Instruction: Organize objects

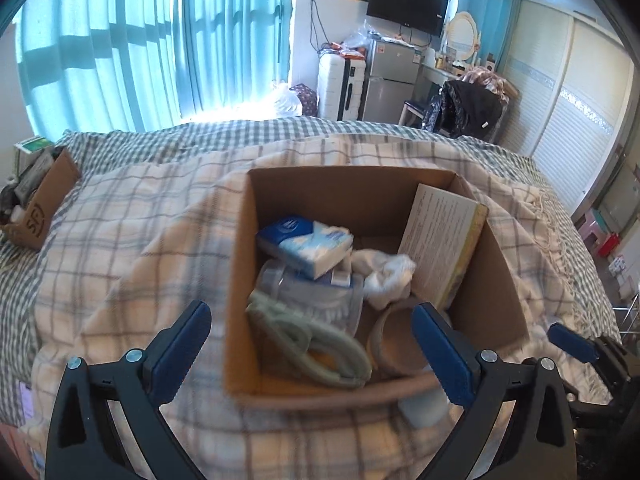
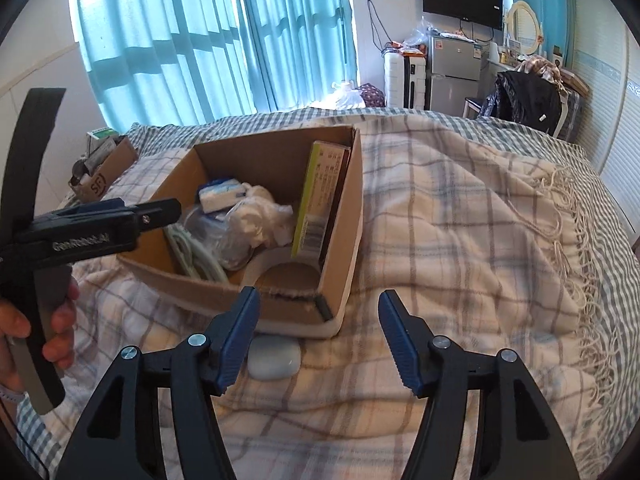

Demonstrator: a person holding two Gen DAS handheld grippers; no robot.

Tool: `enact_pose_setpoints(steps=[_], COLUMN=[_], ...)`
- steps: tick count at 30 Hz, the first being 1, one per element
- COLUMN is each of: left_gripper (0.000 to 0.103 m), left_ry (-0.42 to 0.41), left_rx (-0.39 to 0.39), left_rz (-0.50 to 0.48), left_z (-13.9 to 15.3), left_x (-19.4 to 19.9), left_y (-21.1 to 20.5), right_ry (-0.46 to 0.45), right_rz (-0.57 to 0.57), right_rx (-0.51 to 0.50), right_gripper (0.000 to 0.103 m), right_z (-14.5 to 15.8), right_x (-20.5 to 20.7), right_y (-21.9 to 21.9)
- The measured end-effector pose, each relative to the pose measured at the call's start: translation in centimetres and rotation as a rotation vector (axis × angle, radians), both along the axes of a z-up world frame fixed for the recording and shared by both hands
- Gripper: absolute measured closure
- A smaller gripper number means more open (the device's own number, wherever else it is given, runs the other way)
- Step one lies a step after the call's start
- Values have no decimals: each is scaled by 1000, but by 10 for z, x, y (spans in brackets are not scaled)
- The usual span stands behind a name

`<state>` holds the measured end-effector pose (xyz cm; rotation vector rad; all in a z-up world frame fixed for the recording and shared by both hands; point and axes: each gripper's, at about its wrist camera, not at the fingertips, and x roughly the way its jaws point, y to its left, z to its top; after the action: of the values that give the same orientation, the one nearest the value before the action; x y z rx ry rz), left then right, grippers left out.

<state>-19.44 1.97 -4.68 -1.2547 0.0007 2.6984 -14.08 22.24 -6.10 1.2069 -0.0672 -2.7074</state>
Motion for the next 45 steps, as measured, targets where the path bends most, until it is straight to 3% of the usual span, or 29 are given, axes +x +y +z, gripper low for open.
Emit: enact_pose_setpoints(steps=[8, 12, 16, 28, 34, 39, 45], left_gripper=[0, 0, 0, 0, 0, 0, 0], left_ry=[81, 65, 11, -119, -140, -138, -147], left_rx=[-27, -73, -58, -35, -5, 16, -53], left_rz=[71, 97, 106, 107, 106, 103, 94], left_z=[2, -19, -52, -119, -131, -133, -134], left_x=[58, 70, 67, 52, 50, 55, 67], left_y=[-38, -50, -59, -60, -65, -69, -57], right_ry=[-64, -151, -225, -258, -284, -283, -264], right_rz=[55, 106, 131, 115, 126, 130, 153], right_rx=[86, 102, 174, 231, 317, 323, 376], right_gripper=[39, 39, 39, 39, 40, 49, 49], right_z=[-26, -47, -74, -99, -113, -110, -104], right_x=[13, 0, -11, -25, -28, -27, -15], right_y=[-28, -45, -59, -71, -85, -87, -94])
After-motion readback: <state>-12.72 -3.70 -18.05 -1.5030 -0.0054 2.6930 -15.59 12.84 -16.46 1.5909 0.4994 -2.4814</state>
